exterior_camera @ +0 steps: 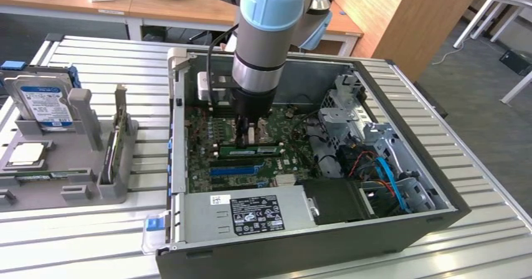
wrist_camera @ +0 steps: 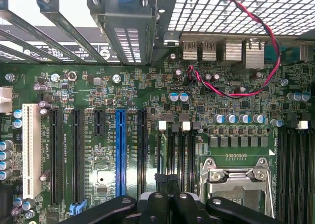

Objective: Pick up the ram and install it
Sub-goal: 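Press down the ram until it locks into place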

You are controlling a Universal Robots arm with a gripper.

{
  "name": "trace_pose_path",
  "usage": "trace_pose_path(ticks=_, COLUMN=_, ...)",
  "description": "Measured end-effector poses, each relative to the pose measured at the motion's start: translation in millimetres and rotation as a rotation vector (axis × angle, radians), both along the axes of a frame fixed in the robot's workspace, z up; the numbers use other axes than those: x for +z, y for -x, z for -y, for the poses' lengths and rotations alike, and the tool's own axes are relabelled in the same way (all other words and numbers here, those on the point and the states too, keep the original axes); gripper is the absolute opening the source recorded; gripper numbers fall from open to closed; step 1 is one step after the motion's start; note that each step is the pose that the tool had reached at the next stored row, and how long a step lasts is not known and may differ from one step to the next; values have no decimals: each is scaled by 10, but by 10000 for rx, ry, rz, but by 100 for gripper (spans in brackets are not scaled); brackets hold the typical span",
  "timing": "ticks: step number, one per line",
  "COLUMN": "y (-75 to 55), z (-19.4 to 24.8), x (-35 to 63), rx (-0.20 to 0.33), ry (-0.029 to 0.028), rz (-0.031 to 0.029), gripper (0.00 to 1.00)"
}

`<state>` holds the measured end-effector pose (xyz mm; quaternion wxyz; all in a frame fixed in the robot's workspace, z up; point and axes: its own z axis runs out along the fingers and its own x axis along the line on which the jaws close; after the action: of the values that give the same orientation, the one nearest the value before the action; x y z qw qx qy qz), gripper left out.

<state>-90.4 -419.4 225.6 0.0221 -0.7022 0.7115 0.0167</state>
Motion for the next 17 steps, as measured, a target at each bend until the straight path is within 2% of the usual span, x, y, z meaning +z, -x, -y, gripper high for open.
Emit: trace_pose_path(ticks=17, y=0, z=0, x=-19, rx=0, ry=2, rz=2, gripper=11)
